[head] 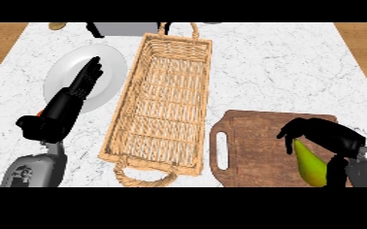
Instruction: Pick the pear from the cutting board and place it in the basket
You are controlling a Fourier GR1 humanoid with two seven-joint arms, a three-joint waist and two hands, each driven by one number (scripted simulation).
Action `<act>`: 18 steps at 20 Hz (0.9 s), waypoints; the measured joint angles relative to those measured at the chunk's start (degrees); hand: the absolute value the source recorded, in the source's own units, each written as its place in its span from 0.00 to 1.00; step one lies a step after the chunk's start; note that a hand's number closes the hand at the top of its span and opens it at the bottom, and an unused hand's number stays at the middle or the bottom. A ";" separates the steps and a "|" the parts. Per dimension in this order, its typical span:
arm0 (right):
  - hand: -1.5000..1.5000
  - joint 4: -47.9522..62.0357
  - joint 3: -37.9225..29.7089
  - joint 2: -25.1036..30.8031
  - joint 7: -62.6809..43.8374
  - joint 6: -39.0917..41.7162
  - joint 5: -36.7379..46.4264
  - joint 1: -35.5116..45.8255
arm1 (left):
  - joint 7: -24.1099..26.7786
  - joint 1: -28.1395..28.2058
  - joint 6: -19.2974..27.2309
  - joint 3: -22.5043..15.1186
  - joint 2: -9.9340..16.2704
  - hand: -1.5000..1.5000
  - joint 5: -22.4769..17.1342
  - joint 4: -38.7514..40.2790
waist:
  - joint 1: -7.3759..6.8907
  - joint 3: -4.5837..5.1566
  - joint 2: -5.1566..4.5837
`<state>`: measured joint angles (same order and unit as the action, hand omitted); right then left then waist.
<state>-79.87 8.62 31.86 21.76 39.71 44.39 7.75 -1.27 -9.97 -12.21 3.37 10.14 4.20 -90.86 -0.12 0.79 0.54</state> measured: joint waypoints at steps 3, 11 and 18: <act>1.00 -0.76 1.80 1.15 2.98 -2.87 1.86 -0.70 | -0.62 -0.08 -0.11 0.20 -0.05 0.50 -0.29 -0.69 | 0.00 0.13 0.08; 1.00 -11.31 8.07 -8.39 -6.44 -9.92 8.82 -5.64 | -0.54 0.97 -0.39 0.78 0.21 0.50 -0.42 -0.83 | 1.04 0.43 0.64; 1.00 -18.66 19.38 -25.03 -25.05 -16.66 17.11 -7.52 | -1.06 1.08 -0.37 0.69 0.30 0.50 -0.18 -0.35 | 1.44 -0.04 1.24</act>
<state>-98.53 28.00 6.83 -3.29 23.05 61.50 0.23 -2.33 -8.89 -12.58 4.05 10.44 4.02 -91.21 1.32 0.74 1.79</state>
